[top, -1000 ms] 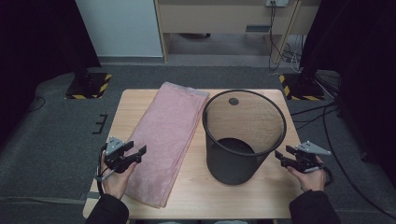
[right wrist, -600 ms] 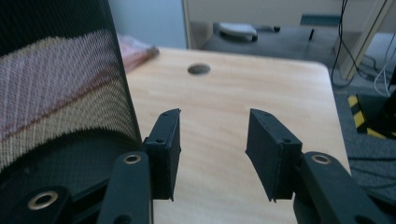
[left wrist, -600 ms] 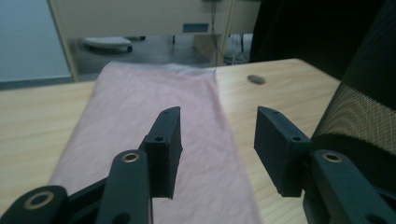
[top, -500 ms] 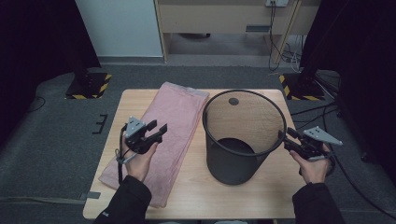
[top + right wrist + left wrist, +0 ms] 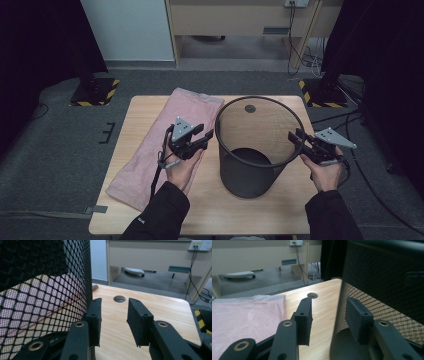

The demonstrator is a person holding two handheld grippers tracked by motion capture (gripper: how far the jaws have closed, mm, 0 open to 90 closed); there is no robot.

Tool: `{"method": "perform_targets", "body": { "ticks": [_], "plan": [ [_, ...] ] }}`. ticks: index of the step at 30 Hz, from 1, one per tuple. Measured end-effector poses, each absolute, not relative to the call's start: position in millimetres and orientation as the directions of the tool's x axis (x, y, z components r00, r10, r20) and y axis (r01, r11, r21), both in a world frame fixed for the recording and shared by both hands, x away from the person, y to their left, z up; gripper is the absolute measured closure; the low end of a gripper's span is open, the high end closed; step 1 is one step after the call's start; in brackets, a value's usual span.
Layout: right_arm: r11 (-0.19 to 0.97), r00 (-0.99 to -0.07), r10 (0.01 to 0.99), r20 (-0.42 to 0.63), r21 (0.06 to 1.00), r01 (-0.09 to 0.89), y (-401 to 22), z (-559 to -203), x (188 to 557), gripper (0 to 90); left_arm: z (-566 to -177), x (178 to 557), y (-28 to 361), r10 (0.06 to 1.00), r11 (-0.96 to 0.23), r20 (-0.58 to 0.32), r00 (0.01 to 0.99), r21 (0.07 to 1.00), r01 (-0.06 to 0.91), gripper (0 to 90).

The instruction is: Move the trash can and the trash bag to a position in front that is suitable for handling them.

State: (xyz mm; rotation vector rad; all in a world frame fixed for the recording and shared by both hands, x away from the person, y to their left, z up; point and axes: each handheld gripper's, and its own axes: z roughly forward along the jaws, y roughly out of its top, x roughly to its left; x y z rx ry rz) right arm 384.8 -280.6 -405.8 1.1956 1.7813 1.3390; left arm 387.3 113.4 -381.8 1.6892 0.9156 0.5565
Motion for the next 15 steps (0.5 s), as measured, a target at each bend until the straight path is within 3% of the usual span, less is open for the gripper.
{"method": "perform_targets", "body": {
  "ticks": [15],
  "plan": [
    [0.105, -0.488, 0.871, 0.049, 0.953, 0.284, -224.2, -406.9, 385.2, 65.0, -375.5, 374.2, 159.5, 0.819, -0.125, -0.067, 0.570, 0.948, 0.291, 61.0]
  ]
}}
